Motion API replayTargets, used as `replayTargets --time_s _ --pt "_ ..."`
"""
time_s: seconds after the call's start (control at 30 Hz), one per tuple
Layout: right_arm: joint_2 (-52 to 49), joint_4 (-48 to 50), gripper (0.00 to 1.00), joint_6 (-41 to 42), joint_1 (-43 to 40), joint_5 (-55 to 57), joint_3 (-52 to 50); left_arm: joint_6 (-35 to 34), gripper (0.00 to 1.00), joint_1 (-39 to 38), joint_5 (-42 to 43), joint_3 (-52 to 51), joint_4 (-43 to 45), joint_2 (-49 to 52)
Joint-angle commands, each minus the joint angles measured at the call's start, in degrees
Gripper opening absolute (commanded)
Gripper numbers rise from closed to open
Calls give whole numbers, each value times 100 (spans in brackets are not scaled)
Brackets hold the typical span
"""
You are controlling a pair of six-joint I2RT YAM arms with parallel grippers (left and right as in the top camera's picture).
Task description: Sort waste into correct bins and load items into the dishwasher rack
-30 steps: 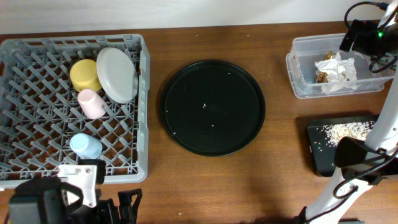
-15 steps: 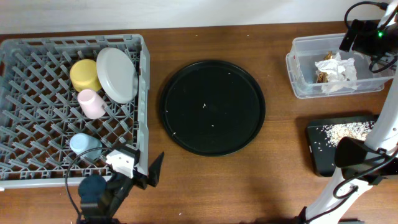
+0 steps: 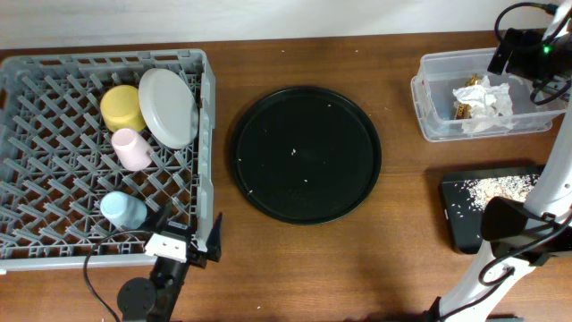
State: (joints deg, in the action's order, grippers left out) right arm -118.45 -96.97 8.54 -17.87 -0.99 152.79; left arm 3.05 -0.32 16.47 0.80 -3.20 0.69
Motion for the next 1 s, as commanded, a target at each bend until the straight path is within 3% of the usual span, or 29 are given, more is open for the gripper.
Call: replayTargets --time_s 0.0,0.77,0.87,0.97 --pt "68 -35 98 -39 -15 11 9 50 100 -61 -144 -31 -28 -39" --pt "68 -35 98 -39 -15 11 9 50 100 -66 -131 -28 -26 -35" --pt "417 -35 98 -39 -9 11 11 50 100 -66 -131 -28 -28 -35" --pt "1451 -33 98 -39 -11 11 11 50 100 -66 -131 -28 -28 -35"
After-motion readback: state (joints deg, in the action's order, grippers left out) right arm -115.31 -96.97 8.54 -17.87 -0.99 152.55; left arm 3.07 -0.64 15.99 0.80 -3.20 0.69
